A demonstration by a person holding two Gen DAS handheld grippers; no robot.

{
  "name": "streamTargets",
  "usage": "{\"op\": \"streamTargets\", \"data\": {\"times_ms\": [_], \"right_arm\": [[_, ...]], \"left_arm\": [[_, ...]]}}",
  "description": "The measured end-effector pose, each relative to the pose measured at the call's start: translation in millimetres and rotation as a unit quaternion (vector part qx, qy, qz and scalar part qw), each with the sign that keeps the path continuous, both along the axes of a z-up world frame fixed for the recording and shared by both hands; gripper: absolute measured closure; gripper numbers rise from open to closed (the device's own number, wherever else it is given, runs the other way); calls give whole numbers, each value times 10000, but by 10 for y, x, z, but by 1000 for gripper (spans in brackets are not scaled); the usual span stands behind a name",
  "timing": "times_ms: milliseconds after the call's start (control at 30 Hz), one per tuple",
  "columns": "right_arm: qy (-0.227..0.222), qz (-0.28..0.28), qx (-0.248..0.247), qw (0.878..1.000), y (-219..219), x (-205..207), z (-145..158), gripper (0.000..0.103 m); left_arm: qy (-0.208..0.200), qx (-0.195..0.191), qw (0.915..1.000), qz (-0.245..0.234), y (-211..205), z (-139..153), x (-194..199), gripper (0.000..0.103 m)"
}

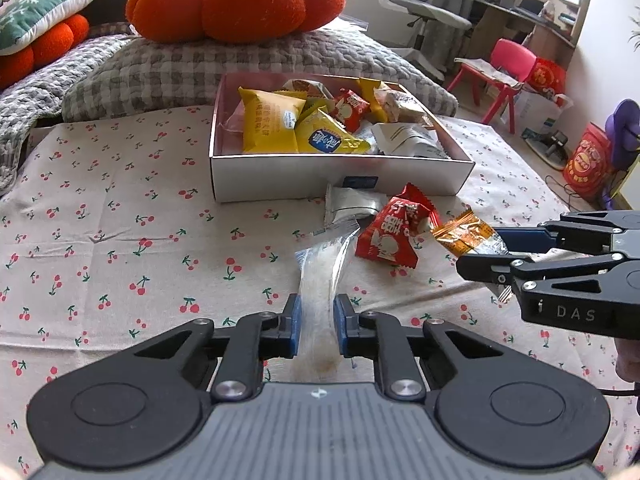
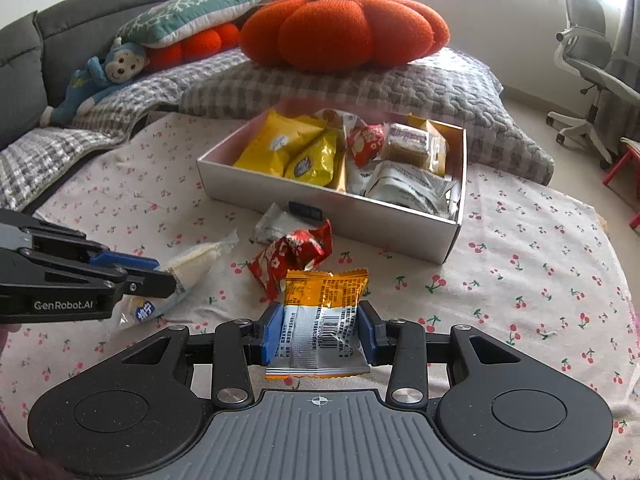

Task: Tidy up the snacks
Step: 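Carry the white bread packet and orange-white packet into the box with both tools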

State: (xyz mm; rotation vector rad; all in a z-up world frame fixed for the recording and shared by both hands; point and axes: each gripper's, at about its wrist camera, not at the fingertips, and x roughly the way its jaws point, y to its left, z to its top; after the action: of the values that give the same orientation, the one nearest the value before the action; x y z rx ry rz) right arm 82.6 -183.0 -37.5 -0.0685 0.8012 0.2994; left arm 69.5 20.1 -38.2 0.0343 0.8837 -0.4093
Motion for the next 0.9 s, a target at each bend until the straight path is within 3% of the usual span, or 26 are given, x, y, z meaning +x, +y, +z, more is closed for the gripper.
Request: {"op": "streamTargets", "data": {"times_ms": [467,900], "right_arm": [[-250,-210,179,9993,-127,30,233,65],[-441,-522,419,9968,-251,263,404,65]], "left_arm": [[-154,-131,9998,77,-15,166,57,89],[-500,-434,9969,432,-66,416,368,89]]}}
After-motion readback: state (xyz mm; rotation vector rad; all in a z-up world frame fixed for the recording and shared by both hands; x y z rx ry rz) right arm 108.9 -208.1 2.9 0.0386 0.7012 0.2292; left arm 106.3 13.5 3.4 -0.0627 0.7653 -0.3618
